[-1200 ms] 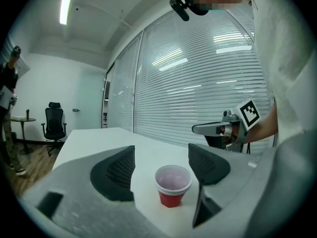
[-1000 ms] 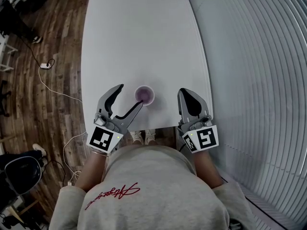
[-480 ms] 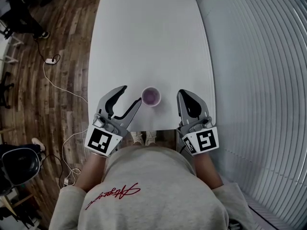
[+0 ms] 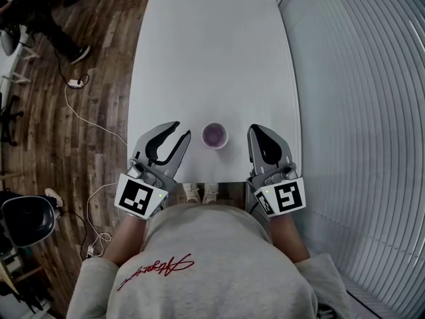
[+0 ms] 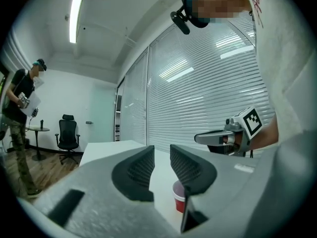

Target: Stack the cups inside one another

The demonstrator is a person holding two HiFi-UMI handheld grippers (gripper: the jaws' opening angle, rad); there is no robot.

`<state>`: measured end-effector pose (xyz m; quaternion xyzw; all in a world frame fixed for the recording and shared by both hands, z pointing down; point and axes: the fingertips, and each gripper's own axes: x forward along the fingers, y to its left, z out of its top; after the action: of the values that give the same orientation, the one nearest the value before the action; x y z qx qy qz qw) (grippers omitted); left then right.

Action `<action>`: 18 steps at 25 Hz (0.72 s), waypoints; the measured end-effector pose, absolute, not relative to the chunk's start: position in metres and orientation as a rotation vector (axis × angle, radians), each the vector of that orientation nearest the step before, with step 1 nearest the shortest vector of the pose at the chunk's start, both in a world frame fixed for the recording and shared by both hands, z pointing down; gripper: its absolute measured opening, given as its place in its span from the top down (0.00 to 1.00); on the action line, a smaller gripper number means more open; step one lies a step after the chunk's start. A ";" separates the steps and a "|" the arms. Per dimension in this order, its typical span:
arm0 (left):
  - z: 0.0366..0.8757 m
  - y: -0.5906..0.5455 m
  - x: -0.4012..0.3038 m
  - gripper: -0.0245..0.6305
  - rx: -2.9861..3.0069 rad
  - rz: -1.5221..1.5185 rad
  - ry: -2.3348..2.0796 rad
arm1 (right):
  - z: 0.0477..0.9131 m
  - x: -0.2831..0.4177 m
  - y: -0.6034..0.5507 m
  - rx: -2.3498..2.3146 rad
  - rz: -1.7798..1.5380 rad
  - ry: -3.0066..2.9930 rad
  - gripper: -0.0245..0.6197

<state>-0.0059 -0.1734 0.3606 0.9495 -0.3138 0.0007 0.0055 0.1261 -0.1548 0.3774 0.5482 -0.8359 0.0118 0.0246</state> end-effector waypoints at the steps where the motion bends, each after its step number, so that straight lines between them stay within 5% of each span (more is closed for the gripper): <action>1: 0.359 -0.173 -0.006 0.83 2.971 -0.003 -0.988 | 0.377 0.127 -0.154 1.697 0.035 -2.585 0.98; 10: 0.355 -0.185 -0.019 0.97 2.952 0.024 -1.085 | 0.367 0.122 -0.159 1.704 0.014 -2.583 0.98; 18: 0.348 -0.185 -0.017 0.98 2.950 0.011 -1.092 | 0.356 0.124 -0.157 1.714 -0.005 -2.594 0.97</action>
<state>-0.0174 -0.1849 0.3482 0.9378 -0.3472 0.0034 -0.0020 0.1239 -0.1565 0.3559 0.5513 -0.8341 -0.0017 0.0162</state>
